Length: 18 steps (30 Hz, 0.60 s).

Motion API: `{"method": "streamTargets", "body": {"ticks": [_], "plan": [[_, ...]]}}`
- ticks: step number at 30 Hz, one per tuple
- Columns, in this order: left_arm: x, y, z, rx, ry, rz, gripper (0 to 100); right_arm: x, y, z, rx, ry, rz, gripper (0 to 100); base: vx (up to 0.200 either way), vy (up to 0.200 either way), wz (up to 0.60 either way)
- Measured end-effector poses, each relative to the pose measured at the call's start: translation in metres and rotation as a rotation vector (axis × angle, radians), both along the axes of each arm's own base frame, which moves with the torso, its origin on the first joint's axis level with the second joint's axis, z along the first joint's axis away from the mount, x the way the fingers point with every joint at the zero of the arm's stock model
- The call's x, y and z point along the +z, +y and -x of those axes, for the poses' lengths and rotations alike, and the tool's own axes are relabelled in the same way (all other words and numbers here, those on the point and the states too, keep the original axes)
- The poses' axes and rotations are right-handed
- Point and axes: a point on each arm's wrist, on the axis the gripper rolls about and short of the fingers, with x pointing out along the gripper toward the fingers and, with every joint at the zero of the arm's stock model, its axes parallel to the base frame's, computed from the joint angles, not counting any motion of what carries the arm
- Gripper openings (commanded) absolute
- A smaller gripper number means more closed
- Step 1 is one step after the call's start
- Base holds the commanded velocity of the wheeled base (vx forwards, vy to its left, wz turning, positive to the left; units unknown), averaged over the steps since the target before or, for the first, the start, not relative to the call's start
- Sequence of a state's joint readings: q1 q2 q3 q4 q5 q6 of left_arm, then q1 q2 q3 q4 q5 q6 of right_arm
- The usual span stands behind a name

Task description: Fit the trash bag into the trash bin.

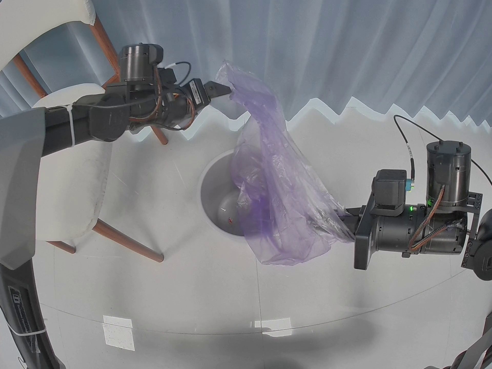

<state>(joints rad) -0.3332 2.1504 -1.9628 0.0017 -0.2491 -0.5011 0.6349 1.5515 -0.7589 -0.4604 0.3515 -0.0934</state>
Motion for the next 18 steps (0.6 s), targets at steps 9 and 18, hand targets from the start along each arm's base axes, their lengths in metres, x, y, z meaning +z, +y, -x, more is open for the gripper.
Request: {"method": "streamTargets", "body": {"ticks": [9, 18], "plan": [[-0.038, -0.010, -0.014, 0.007, 0.199, 0.005, 100, -0.002, 0.002, 0.009, 0.025, 0.006, 0.006, 0, 0.000, 0.000, 0.00], [-0.033, -0.011, -0.001, 0.014, 0.294, 0.019, 100, -0.003, 0.005, 0.014, 0.031, 0.002, 0.011, 0, 0.000, 0.000, 0.00]]}}
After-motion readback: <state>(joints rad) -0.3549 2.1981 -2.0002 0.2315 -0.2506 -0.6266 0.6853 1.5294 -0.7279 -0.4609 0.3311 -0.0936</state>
